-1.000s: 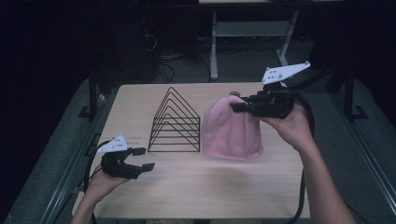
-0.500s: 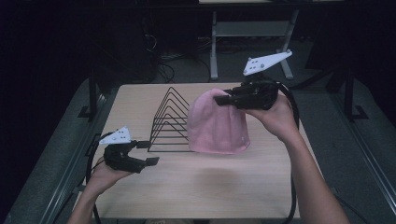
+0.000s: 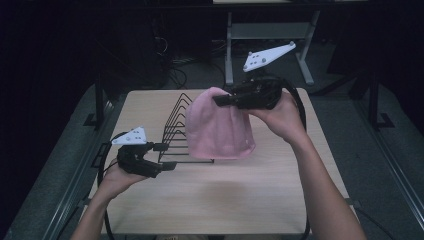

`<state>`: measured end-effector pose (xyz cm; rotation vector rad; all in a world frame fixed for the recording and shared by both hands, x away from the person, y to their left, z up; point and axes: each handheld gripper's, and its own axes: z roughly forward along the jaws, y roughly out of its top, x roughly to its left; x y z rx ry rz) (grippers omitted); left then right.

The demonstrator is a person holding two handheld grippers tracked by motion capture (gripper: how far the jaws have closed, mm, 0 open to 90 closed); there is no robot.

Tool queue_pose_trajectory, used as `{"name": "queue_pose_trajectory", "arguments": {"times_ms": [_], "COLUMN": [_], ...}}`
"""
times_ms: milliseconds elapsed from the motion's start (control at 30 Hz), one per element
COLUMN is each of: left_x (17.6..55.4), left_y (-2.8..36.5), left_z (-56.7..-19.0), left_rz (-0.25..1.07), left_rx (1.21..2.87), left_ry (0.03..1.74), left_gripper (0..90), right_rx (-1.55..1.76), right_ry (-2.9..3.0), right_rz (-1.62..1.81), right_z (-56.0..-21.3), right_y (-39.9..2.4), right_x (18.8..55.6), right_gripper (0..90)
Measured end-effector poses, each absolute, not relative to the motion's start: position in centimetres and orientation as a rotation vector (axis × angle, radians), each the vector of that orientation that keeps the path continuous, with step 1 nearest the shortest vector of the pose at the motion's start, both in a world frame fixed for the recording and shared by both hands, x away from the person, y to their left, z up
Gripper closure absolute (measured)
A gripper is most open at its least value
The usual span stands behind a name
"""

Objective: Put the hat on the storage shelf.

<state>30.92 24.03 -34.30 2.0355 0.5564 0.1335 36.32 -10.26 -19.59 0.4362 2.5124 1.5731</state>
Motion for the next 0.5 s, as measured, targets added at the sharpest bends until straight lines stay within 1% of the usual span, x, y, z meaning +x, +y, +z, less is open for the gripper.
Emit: {"name": "queue_pose_trajectory", "arguments": {"times_ms": [133,233,367,500], "left_x": [31.4,31.8,32.4,32.8], "left_y": [23.6,23.5,23.4,23.2], "left_z": [-33.8,-33.8,-34.0,-34.0], "left_rz": [0.132,0.106,0.077,0.077], "left_rx": [2.044,2.034,2.043,2.064], "left_ry": [0.54,0.533,0.531,0.521], "left_gripper": [26.1,29.8,32.5,35.4], "right_rx": [0.413,0.405,0.39,0.383], "right_ry": [2.515,2.526,2.531,2.539], "right_rz": [1.579,1.578,1.577,1.577], "right_z": [-19.5,-19.4,-19.2,-18.9], "right_y": [-9.3,-8.7,-7.7,-6.8], "right_x": [36.5,36.6,36.9,37.1], "right_gripper": [77.1,77.1,77.1,77.1]}}
